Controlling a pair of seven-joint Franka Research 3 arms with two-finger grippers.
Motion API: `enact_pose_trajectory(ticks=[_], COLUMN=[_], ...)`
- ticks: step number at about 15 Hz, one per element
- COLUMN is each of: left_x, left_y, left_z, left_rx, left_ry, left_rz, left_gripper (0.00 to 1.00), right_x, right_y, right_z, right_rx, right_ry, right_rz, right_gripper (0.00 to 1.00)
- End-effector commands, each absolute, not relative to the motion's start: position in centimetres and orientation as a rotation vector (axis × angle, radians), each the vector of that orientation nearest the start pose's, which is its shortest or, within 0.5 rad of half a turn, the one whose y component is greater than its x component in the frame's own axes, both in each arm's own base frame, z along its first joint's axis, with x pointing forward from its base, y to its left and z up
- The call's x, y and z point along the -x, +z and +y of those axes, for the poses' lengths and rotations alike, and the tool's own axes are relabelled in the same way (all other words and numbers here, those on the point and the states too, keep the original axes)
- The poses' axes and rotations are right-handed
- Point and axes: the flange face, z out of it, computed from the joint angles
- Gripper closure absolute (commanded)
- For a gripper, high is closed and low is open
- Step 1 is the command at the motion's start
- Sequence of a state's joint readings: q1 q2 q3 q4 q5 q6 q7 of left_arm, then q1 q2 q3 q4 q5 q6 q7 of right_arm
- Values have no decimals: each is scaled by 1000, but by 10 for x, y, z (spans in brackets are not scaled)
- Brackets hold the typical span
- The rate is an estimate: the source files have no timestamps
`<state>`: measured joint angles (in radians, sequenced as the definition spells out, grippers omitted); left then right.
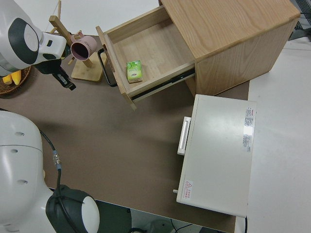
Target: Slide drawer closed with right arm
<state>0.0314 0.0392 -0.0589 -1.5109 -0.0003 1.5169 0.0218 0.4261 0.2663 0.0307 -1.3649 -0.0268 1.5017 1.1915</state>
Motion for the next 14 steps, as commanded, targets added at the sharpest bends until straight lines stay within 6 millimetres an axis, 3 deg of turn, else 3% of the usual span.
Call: enact_pose_trajectory(ticks=[1,3,10,14], left_x=[-563,-563,-563,-563], left_y=[629,629,629,630], left_z=[-13,-13,-13,-13], left_rx=[3126,3126,3126,3126], left_ry=[62,65,65,60], left_rz=[92,92,92,92], left_gripper=[7,7,7,7], right_x=[-579,-586,-616,-629], right_y=[544,539,495,484], right_z=[268,266,252,237], right_rx=[2912,2878,2862,2849], right_ry=[88,77,77,57], right_rz=[1366,1395,1437,1460], right_gripper=[1000,1000,1000,1000])
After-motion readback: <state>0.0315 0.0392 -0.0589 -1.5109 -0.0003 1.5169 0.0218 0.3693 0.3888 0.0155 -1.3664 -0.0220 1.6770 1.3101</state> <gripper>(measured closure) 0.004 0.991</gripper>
